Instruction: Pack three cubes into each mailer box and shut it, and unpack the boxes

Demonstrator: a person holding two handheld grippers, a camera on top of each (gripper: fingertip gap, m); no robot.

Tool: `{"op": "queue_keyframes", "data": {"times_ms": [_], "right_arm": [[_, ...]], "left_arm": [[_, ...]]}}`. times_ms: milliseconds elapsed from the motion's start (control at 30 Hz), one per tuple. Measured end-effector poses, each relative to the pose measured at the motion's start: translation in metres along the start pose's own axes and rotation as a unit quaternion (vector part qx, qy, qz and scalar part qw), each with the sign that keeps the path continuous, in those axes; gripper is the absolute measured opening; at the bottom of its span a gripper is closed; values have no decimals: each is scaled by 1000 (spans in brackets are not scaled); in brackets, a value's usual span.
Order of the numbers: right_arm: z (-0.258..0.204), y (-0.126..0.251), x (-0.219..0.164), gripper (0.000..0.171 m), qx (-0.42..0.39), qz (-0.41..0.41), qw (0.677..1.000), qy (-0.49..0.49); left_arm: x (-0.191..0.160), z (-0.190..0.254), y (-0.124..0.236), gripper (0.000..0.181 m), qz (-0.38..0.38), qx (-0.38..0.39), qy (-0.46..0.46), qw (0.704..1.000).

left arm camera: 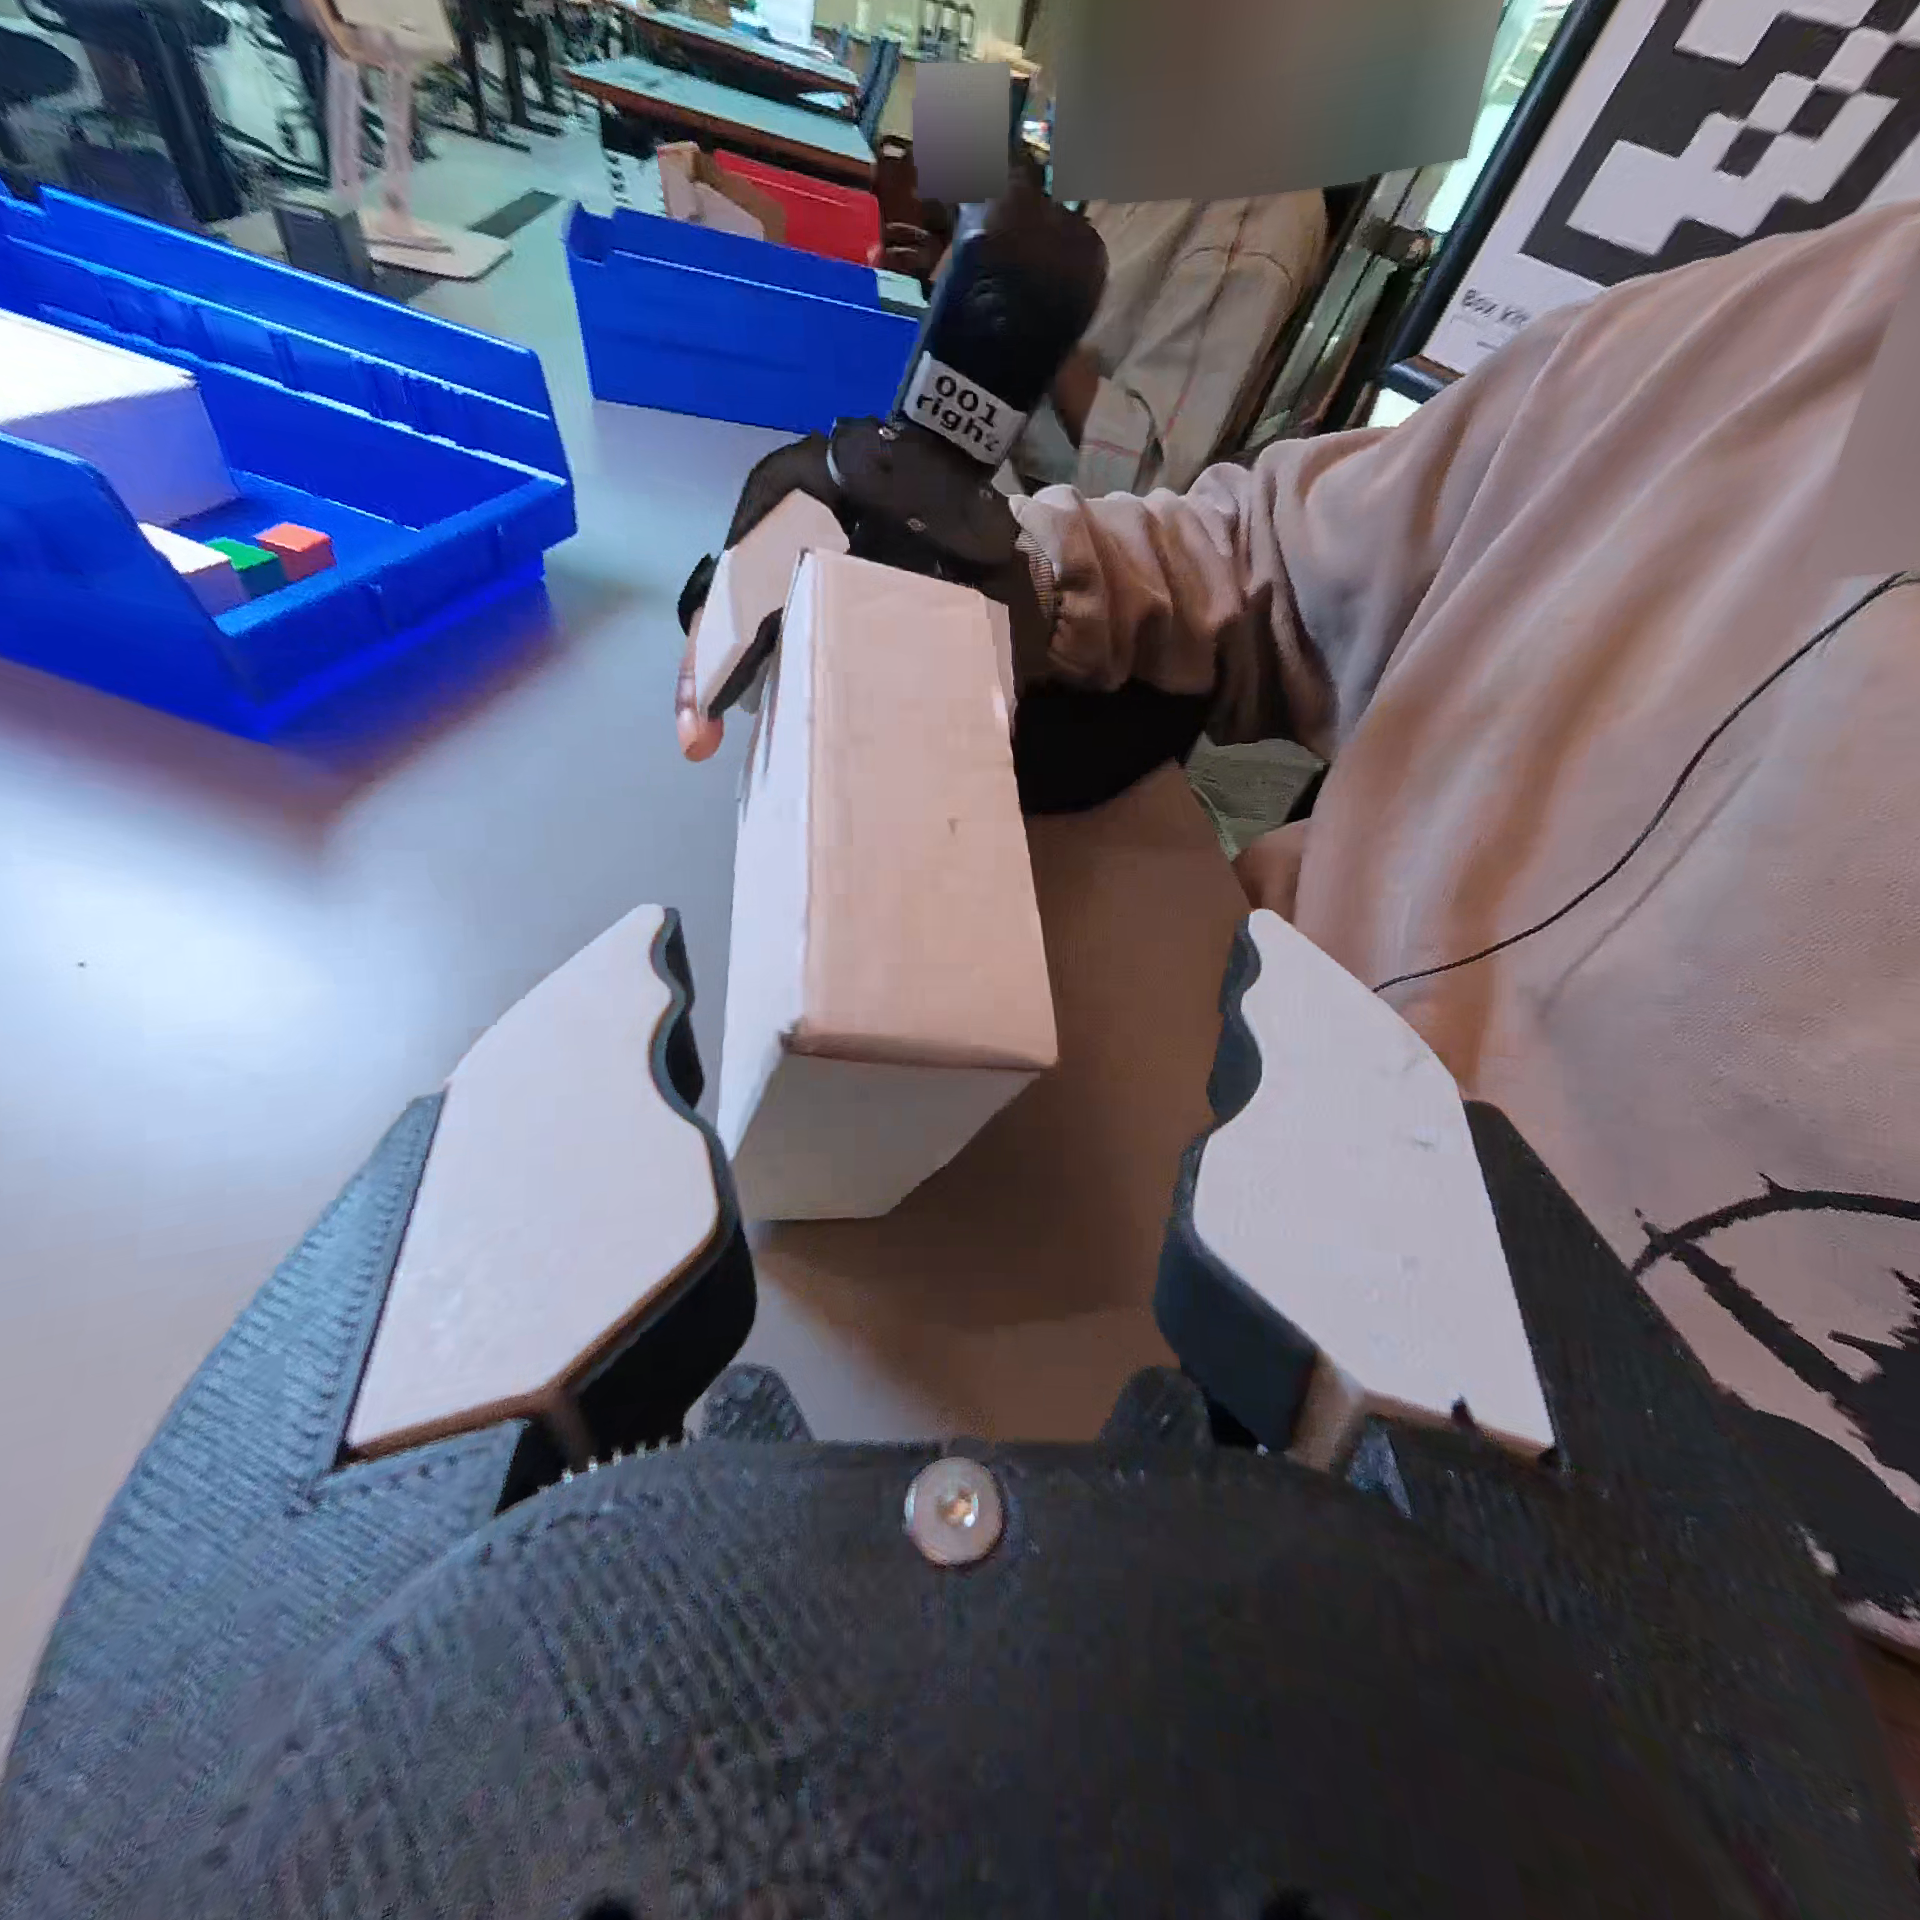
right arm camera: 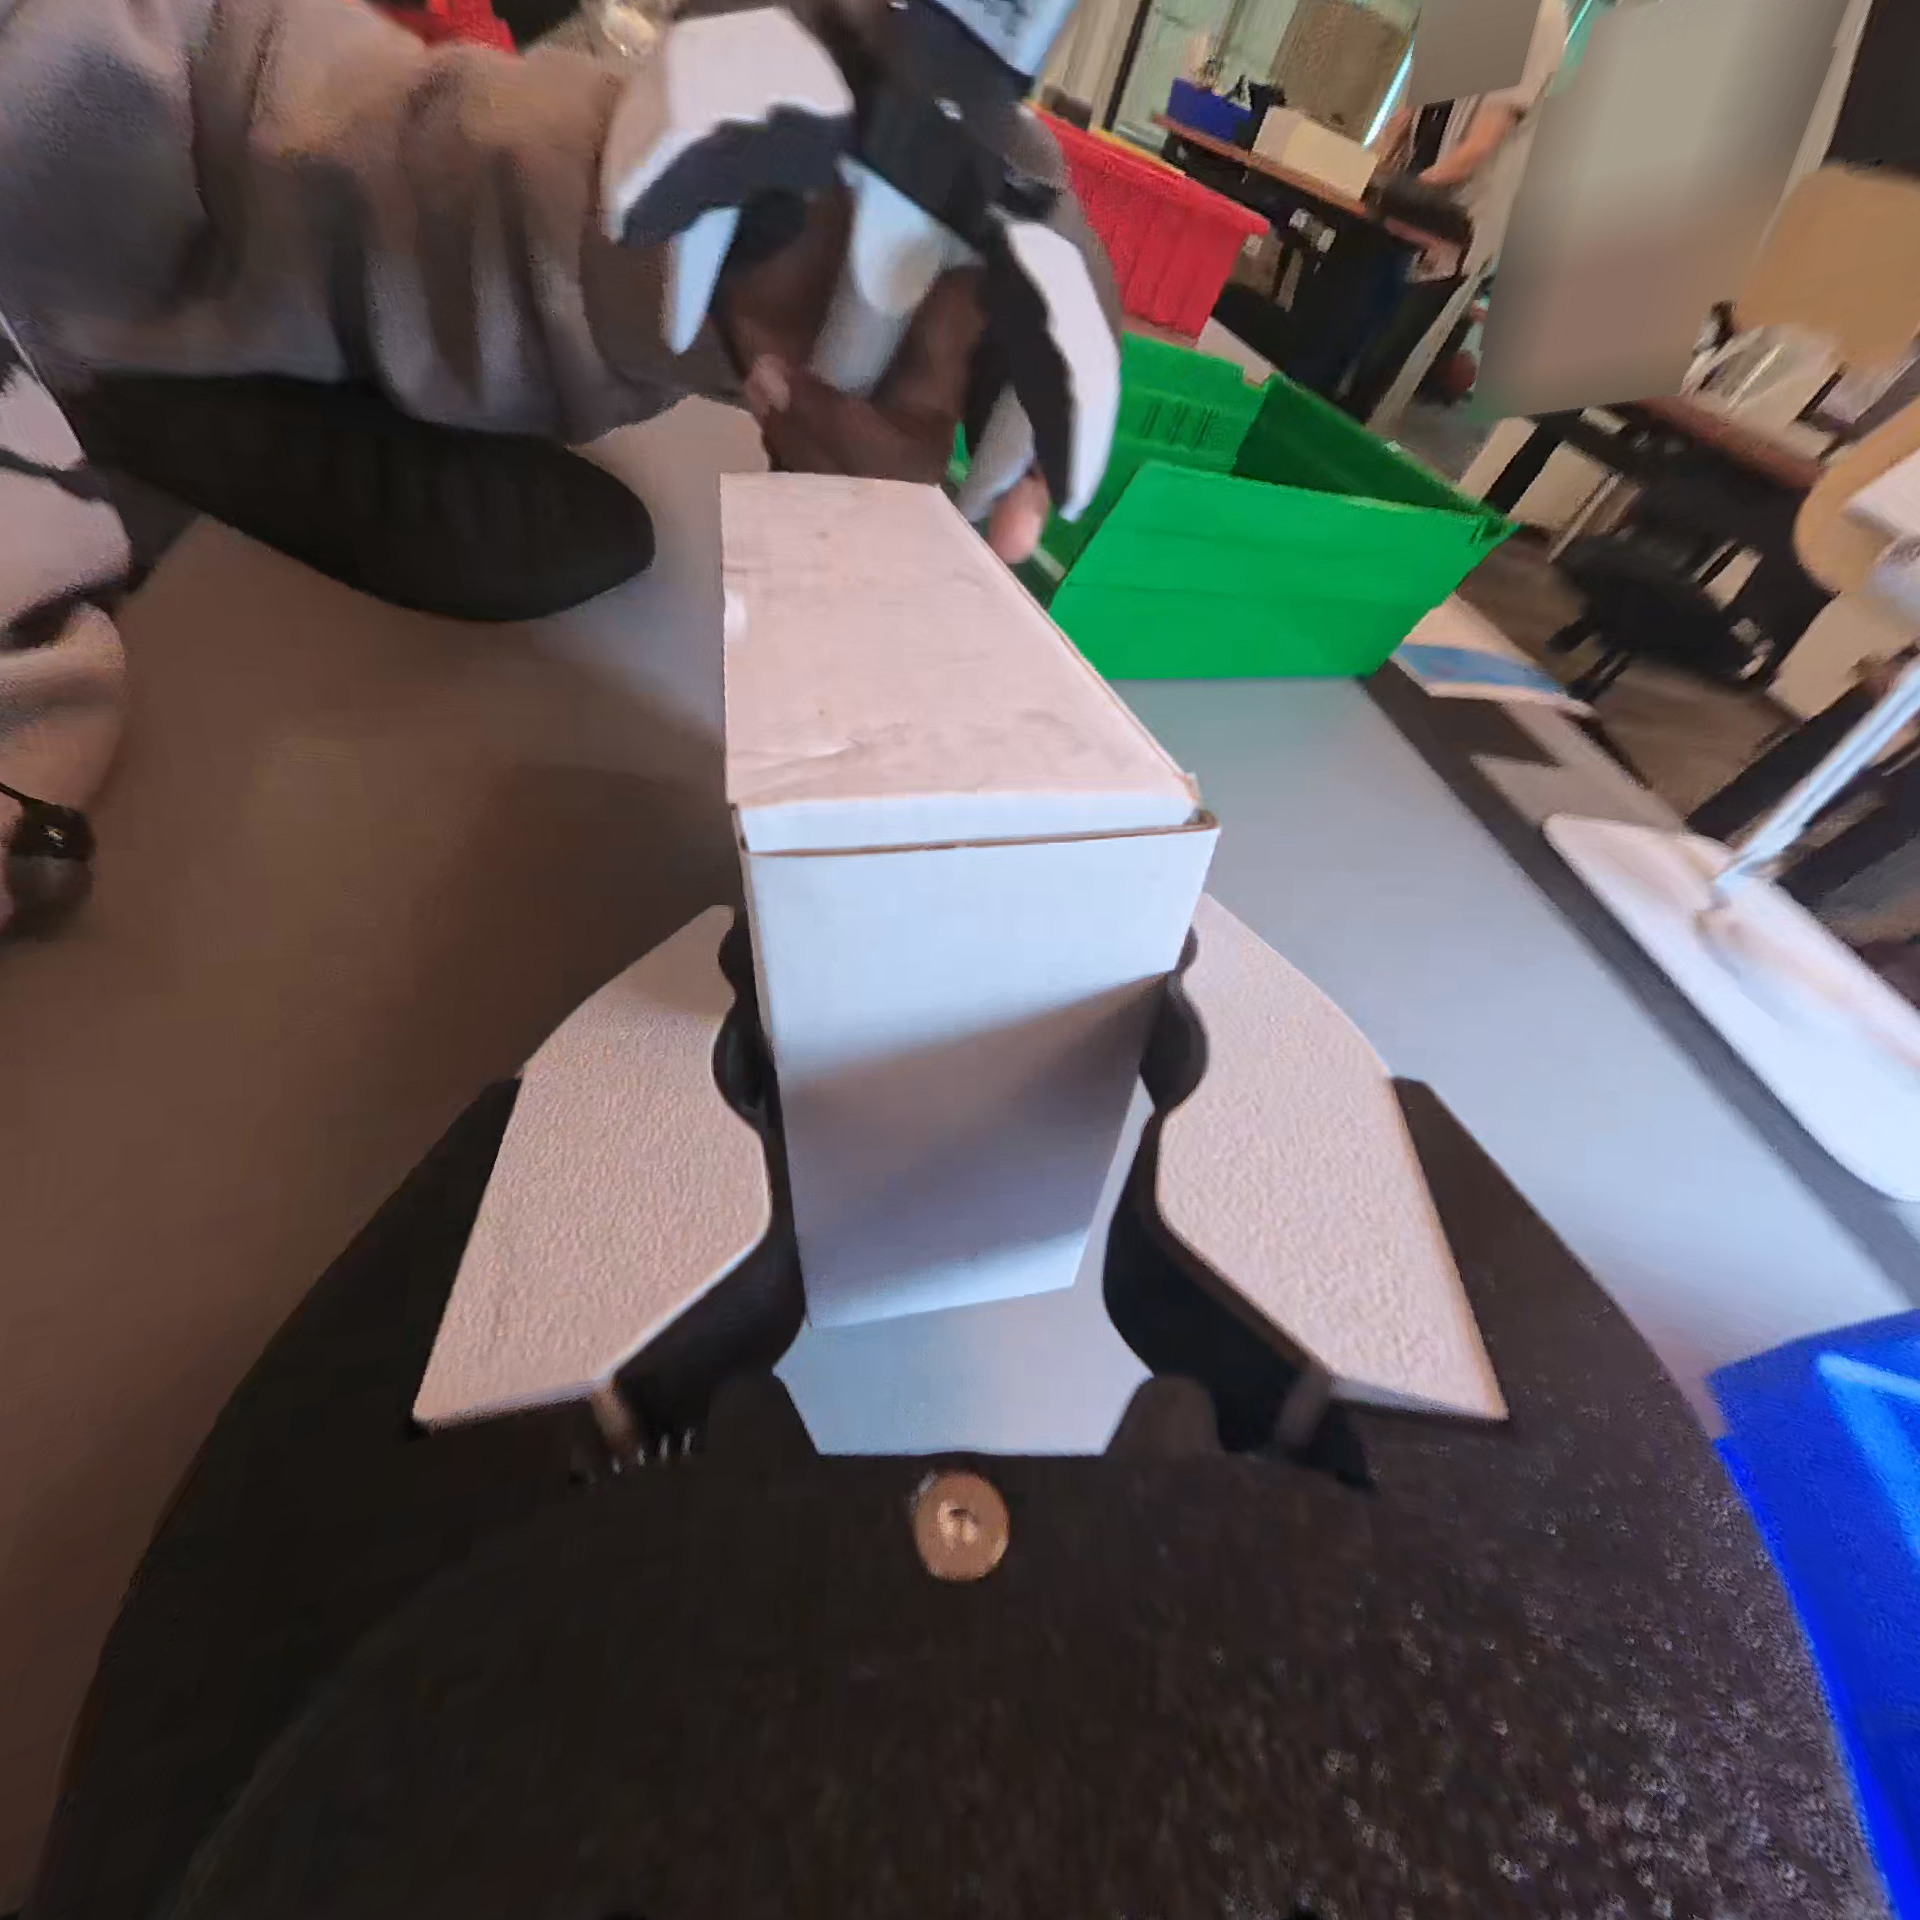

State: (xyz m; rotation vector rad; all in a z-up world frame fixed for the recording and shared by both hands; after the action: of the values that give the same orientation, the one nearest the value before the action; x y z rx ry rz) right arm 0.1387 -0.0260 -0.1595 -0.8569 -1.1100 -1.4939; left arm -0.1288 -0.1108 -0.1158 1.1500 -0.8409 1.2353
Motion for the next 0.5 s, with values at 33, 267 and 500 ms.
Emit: {"op": "queue_keyframes", "data": {"times_ms": [33,267,500], "right_arm": [[4,0,-3,72,14,-4,999,-29],[12,-7,-13,71,45,-52,990,-121],[13,-6,-12,74,1,-74,991,-113]], "left_arm": [[-4,5,-2,95,2,23,-11,1000],[-35,0,-34,96,-25,165,-9,986],[-45,-7,-54,78,-89,190,-8,978]]}}
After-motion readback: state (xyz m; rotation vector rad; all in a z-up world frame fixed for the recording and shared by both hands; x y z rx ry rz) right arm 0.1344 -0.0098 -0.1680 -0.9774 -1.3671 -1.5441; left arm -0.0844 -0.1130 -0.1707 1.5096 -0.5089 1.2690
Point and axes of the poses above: each gripper's, where its closed fingertips meet, y back along the fingers, x out of its top, z = x × y across the jaws, the point moved 10 cm from there along y, back along the fingers, and after that the axes turned 9 degrees about -x, right-handed, at the moved point
